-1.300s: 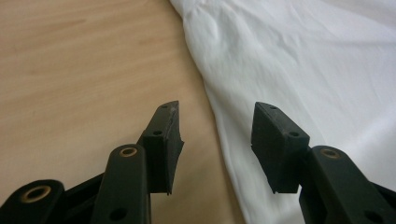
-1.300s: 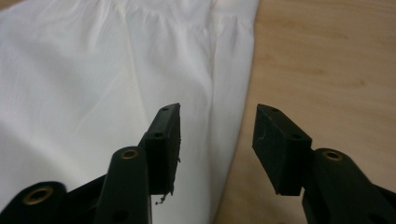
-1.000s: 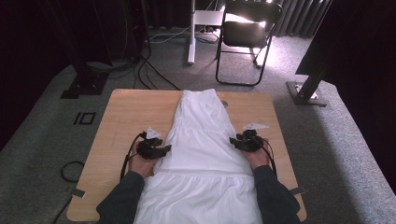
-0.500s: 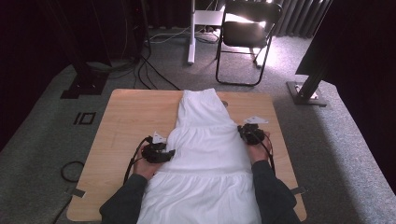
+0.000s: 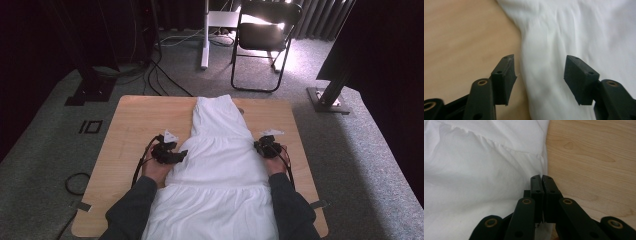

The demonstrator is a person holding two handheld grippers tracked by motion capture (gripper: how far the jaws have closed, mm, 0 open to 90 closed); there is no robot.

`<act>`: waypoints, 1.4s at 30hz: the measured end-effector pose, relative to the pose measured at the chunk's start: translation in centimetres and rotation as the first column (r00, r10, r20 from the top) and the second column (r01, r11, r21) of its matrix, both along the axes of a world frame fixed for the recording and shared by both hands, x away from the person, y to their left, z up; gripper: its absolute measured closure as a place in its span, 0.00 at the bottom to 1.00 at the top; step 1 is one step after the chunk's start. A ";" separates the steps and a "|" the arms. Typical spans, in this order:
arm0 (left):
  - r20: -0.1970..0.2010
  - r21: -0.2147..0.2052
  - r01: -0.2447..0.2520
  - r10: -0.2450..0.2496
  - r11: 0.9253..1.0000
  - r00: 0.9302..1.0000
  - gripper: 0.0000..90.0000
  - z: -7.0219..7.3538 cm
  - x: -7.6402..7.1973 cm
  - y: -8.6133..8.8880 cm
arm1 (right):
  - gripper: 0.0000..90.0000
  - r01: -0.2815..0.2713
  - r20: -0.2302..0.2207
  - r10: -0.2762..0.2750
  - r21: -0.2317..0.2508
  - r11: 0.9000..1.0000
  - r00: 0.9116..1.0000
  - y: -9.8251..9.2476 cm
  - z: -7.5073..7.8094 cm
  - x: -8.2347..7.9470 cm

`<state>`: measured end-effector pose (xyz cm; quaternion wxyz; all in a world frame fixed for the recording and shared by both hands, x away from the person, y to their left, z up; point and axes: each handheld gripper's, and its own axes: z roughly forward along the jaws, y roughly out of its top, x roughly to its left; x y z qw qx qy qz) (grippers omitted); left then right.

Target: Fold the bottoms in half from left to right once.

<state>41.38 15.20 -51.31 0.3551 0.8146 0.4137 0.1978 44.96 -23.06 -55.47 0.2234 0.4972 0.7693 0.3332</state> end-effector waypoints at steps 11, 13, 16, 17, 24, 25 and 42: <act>-0.045 0.017 -0.025 0.026 1.000 0.999 0.64 -3.5 3.6 -2.2 | 0.98 0.008 -0.004 -0.009 -0.036 0.999 1.000 0.7 0.1 -0.3; -0.043 0.022 0.004 -0.003 1.000 0.999 0.84 -3.5 3.2 -2.1 | 0.98 0.007 -0.006 -0.007 -0.027 1.000 1.000 0.7 0.1 -0.5; -0.042 0.036 0.021 -0.020 0.999 0.999 0.97 -3.5 2.2 -1.7 | 0.98 -0.006 -0.010 0.006 -0.026 1.000 1.000 0.8 0.1 -1.3; -0.049 0.028 0.024 -0.023 0.999 0.999 0.97 -3.5 1.8 -1.5 | 0.98 -0.010 -0.012 0.010 -0.019 1.000 1.000 0.8 0.1 -1.8; -0.078 -0.029 0.051 -0.054 0.998 0.996 0.97 -3.7 -3.4 0.3 | 0.99 -0.060 -0.017 0.060 0.042 0.997 0.998 0.5 -0.3 -7.1; -0.079 -0.024 0.063 -0.064 0.998 0.995 0.97 -3.8 -4.3 0.4 | 0.99 -0.072 -0.022 0.073 0.040 0.997 0.997 0.4 -0.3 -8.1; -0.111 -0.047 0.170 -0.174 0.984 0.978 0.93 -3.9 -10.6 1.4 | 0.79 -0.161 -0.066 0.170 0.127 0.979 0.983 -0.8 0.9 -14.7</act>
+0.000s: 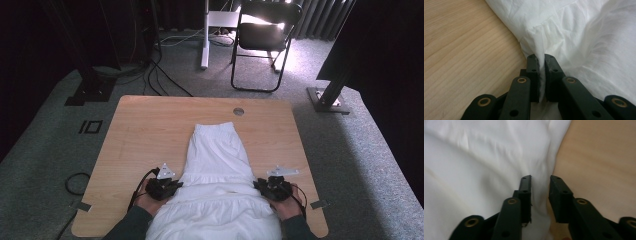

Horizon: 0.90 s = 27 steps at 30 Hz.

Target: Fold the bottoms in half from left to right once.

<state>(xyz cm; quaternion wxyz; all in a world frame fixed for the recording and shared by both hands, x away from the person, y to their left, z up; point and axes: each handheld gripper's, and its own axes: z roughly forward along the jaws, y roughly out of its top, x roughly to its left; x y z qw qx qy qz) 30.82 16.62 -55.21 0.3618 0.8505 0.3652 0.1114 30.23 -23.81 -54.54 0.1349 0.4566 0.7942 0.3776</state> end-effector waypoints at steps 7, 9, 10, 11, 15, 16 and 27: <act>0.024 -0.004 -0.004 0.004 1.000 1.000 0.93 -0.2 0.4 -0.1 | 0.86 -0.053 0.090 0.050 0.033 0.998 0.995 1.4 2.9 6.4; 0.028 -0.003 -0.003 0.003 1.000 1.000 0.93 -0.2 0.6 -0.2 | 0.84 -0.066 0.061 0.063 0.042 0.997 0.996 2.4 2.8 8.8; 0.027 -0.008 -0.007 0.007 1.000 1.000 0.93 -0.2 0.7 -0.2 | 0.81 -0.070 0.042 0.068 0.048 0.996 0.997 2.9 2.6 9.8; 0.026 -0.007 -0.006 0.007 1.000 1.000 0.93 -0.2 0.7 -0.2 | 0.77 -0.071 0.031 0.069 0.052 0.996 0.997 3.4 2.4 10.8; 0.031 -0.008 -0.005 0.005 1.000 1.000 0.93 -0.2 0.9 -0.2 | 0.69 -0.075 -0.004 0.075 0.044 0.996 0.997 5.3 1.2 13.7; 0.032 -0.007 -0.004 0.005 1.000 0.999 0.93 -0.2 0.9 -0.2 | 0.69 -0.079 -0.010 0.079 0.033 0.996 0.997 5.7 1.0 14.2; 0.040 -0.001 -0.004 0.004 1.000 0.999 0.93 -0.2 0.8 -0.3 | 1.00 0.014 0.150 0.006 -0.132 0.991 0.989 5.1 4.0 16.6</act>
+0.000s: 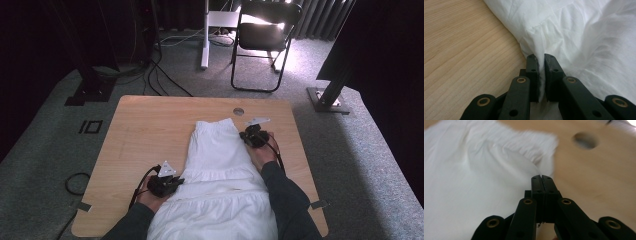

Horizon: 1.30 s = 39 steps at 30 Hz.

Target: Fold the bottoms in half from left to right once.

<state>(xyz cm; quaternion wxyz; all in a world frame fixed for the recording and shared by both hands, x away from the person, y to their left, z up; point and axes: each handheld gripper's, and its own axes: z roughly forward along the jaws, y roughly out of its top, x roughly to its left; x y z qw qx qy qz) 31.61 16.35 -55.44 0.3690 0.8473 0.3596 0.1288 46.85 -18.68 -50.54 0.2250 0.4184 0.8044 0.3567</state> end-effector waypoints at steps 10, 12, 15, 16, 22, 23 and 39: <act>0.004 0.013 0.002 -0.002 1.000 1.000 0.93 0.1 -0.1 0.0 | 0.92 0.055 -0.082 -0.055 -0.001 0.998 0.995 -0.9 -3.4 0.8; 0.004 0.015 0.003 -0.003 1.000 1.000 0.92 0.1 -0.1 0.0 | 0.84 0.062 -0.117 -0.059 0.027 0.998 0.991 -1.1 -4.3 0.9; -0.014 -0.002 0.007 -0.007 1.000 1.000 0.86 0.1 0.0 0.1 | 0.70 0.082 -0.118 -0.073 0.072 0.994 0.990 -1.5 -4.2 0.8; -0.017 -0.004 0.004 -0.004 1.000 1.000 0.78 0.2 0.0 0.2 | 0.66 0.092 -0.111 -0.081 0.091 0.992 0.991 -1.7 -4.0 0.7; -0.028 -0.043 -0.047 0.046 0.998 0.999 0.56 1.6 1.5 0.9 | 0.53 0.027 -0.115 -0.014 0.115 0.993 0.993 -1.0 -3.6 -0.8; -0.011 -0.045 -0.049 0.049 0.998 0.999 0.55 2.1 2.0 0.8 | 0.53 0.028 -0.115 -0.018 0.082 0.996 0.993 -0.6 -3.9 -0.9; 0.046 0.060 -0.167 0.164 0.984 0.985 0.47 0.4 12.0 -6.5 | 0.53 0.059 -0.063 -0.056 0.051 0.997 0.996 0.3 -5.2 -1.6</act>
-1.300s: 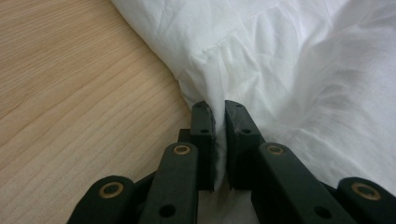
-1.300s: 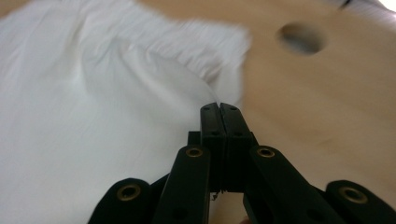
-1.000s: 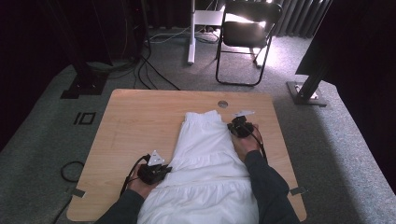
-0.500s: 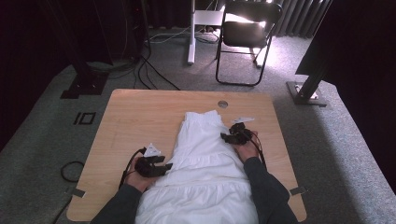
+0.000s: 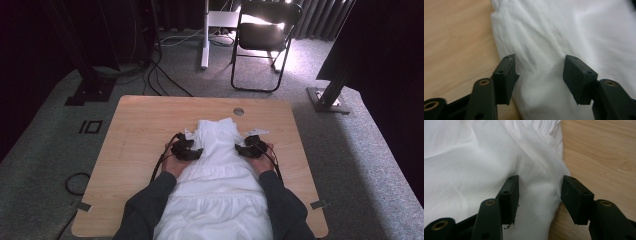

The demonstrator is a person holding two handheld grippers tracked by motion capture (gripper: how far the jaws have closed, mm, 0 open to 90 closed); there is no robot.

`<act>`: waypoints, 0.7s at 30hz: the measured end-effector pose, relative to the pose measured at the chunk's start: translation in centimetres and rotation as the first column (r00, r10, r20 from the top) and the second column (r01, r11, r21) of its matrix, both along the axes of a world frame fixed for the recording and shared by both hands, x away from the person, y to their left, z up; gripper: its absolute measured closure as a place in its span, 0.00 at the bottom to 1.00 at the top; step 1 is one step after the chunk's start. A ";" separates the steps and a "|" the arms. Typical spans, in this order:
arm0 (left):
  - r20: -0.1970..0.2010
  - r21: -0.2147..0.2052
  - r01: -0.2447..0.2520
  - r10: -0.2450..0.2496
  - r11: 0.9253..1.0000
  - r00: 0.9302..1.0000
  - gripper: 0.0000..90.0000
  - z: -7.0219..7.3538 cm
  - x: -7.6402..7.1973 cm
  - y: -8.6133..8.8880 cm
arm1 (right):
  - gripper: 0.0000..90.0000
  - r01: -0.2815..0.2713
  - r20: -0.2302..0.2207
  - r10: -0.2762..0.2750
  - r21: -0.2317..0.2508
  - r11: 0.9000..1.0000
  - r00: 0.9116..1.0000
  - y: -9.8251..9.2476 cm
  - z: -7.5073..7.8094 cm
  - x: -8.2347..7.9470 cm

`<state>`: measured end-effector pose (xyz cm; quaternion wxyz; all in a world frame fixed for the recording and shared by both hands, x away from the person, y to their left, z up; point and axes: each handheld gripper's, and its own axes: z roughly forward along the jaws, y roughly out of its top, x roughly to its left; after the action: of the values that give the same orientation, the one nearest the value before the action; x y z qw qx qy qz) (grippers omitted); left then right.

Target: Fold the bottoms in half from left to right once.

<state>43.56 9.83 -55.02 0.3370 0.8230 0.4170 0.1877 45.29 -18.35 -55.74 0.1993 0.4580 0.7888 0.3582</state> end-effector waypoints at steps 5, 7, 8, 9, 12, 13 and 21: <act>0.001 -0.011 -0.001 0.001 1.000 1.000 0.48 -0.1 -0.8 0.8 | 0.53 0.025 0.002 -0.025 0.003 1.000 1.000 0.1 -0.1 -0.7; -0.001 -0.011 -0.003 0.003 1.000 1.000 0.49 -0.2 -1.4 1.0 | 0.53 0.033 -0.003 -0.033 0.000 0.999 0.999 0.2 0.0 -1.1; 0.000 -0.014 0.001 -0.001 1.000 1.000 0.49 -0.2 -1.8 1.2 | 0.53 0.037 -0.005 -0.037 -0.002 0.999 0.999 0.2 0.0 -1.4; 0.001 -0.017 0.001 -0.001 1.000 1.000 0.49 -0.2 -2.3 1.3 | 0.53 0.039 -0.009 -0.039 -0.004 0.999 0.999 0.3 0.0 -1.6; -0.005 -0.013 0.014 -0.014 1.000 1.000 0.49 -0.2 -3.9 1.7 | 0.54 0.043 -0.015 -0.043 -0.004 0.999 0.999 0.6 0.0 -2.8; -0.007 -0.014 0.018 -0.018 1.000 1.000 0.49 -0.2 -4.5 1.8 | 0.54 0.039 -0.016 -0.039 -0.005 0.999 0.999 0.7 0.0 -3.3; -0.056 0.016 0.097 -0.096 0.995 0.994 0.52 0.2 -7.6 2.6 | 0.54 0.009 0.001 -0.009 -0.001 1.000 1.000 1.1 -0.2 -6.3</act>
<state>35.97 12.44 -54.80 0.3262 0.8502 0.3840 0.1525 39.01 -17.20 -55.96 0.2014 0.4614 0.7868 0.3572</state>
